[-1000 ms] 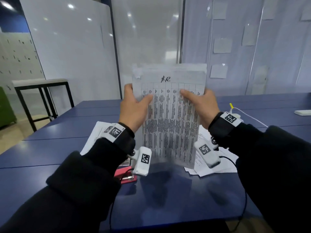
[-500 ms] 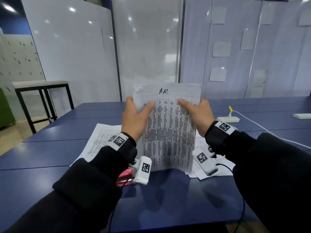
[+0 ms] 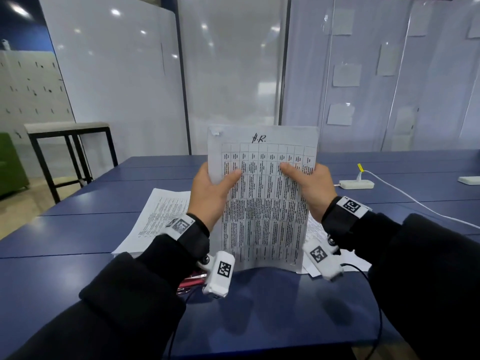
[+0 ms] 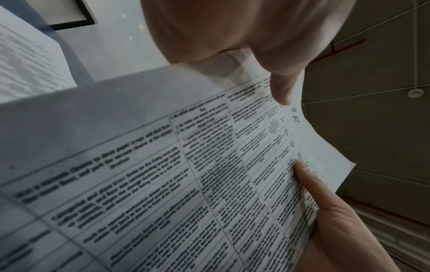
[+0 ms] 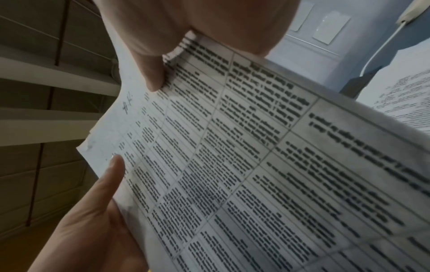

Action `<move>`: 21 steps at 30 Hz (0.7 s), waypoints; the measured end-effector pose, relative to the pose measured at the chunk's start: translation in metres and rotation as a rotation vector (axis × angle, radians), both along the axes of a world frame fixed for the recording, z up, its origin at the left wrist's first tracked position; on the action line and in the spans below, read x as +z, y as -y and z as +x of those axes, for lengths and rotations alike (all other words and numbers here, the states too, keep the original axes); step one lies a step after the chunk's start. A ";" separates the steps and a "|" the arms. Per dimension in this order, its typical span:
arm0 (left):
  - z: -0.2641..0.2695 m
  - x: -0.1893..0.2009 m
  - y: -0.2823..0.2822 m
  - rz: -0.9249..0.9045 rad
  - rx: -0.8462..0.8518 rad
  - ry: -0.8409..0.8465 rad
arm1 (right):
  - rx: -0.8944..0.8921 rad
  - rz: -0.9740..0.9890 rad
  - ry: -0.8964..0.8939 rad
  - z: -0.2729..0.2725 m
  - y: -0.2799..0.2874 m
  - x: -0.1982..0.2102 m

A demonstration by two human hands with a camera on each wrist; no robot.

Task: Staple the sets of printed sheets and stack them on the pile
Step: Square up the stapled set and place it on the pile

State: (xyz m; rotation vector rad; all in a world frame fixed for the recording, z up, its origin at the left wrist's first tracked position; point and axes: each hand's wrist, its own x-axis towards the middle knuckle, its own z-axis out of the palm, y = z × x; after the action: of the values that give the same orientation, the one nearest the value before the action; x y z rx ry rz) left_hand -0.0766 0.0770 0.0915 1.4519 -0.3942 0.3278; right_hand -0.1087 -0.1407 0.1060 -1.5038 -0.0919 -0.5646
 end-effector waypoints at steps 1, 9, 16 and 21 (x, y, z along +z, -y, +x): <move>0.002 0.004 0.000 -0.010 -0.004 0.007 | 0.005 0.002 0.016 0.000 0.000 0.003; -0.001 -0.028 -0.002 0.067 -0.027 -0.044 | 0.042 -0.020 -0.062 -0.004 0.001 -0.017; 0.001 -0.023 -0.007 0.016 -0.046 -0.061 | 0.073 0.021 -0.058 -0.004 0.000 -0.015; 0.003 -0.016 -0.011 0.041 -0.076 -0.031 | 0.070 0.037 -0.047 -0.008 0.000 -0.013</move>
State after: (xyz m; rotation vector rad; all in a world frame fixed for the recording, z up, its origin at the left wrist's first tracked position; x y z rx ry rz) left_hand -0.0734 0.0881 0.0752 1.4760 -0.4318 0.2375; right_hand -0.1171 -0.1410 0.0927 -1.4717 -0.0972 -0.4717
